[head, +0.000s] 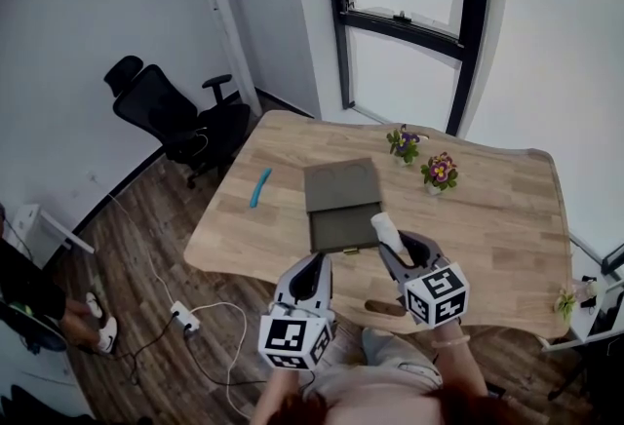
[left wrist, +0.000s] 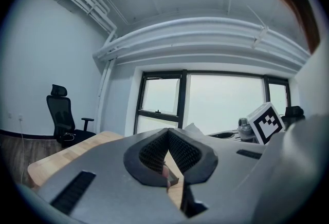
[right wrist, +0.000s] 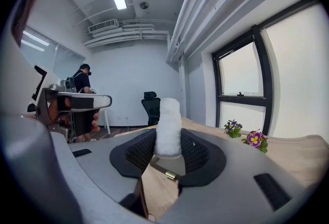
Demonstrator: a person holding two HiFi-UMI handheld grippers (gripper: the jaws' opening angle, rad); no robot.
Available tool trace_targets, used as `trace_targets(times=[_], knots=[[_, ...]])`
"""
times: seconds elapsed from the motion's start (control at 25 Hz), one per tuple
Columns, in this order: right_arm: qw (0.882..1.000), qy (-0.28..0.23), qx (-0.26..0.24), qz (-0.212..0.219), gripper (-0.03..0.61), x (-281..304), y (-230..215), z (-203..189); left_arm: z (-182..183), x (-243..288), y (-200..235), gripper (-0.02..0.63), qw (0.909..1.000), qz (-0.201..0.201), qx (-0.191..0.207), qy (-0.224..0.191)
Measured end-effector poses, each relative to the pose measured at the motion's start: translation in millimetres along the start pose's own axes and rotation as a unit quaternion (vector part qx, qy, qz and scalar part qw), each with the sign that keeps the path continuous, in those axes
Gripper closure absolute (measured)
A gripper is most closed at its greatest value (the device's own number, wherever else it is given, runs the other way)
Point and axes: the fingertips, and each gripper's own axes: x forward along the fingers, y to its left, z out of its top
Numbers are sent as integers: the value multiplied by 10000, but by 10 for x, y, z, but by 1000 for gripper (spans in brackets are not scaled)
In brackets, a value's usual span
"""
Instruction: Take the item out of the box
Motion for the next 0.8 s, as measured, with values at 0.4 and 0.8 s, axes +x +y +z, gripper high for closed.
trace_targets(times=[0.4, 0.8], knots=[[9996, -257, -85, -112, 439, -163, 182, 93, -50, -200, -7, 612, 10000, -68, -58, 18], [9994, -291, -201, -44, 440, -146, 287, 154, -37, -263, 62, 612, 9999, -38, -78, -52]])
